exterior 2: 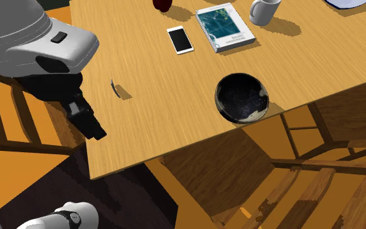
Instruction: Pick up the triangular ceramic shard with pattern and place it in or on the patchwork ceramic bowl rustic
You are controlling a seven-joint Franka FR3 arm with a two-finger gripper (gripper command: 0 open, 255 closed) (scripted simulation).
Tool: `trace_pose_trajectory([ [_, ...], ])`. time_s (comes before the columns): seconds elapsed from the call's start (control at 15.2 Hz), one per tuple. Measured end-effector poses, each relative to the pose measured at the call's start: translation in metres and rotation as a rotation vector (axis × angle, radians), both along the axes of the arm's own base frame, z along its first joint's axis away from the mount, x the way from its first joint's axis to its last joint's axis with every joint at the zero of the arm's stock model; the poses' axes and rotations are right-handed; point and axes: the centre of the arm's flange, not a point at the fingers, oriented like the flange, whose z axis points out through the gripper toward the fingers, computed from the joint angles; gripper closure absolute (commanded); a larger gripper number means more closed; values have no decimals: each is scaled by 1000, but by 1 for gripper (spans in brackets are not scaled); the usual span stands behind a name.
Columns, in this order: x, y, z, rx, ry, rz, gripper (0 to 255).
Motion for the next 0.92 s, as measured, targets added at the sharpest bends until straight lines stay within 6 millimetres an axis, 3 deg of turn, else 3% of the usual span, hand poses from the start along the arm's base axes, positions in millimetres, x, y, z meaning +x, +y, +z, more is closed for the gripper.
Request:
trace_pose_trajectory([
  [0.4,21,82,-31,-88,-24,-39,0],
  [0.92,58,183,-86,-206,-56,-89,0],
])
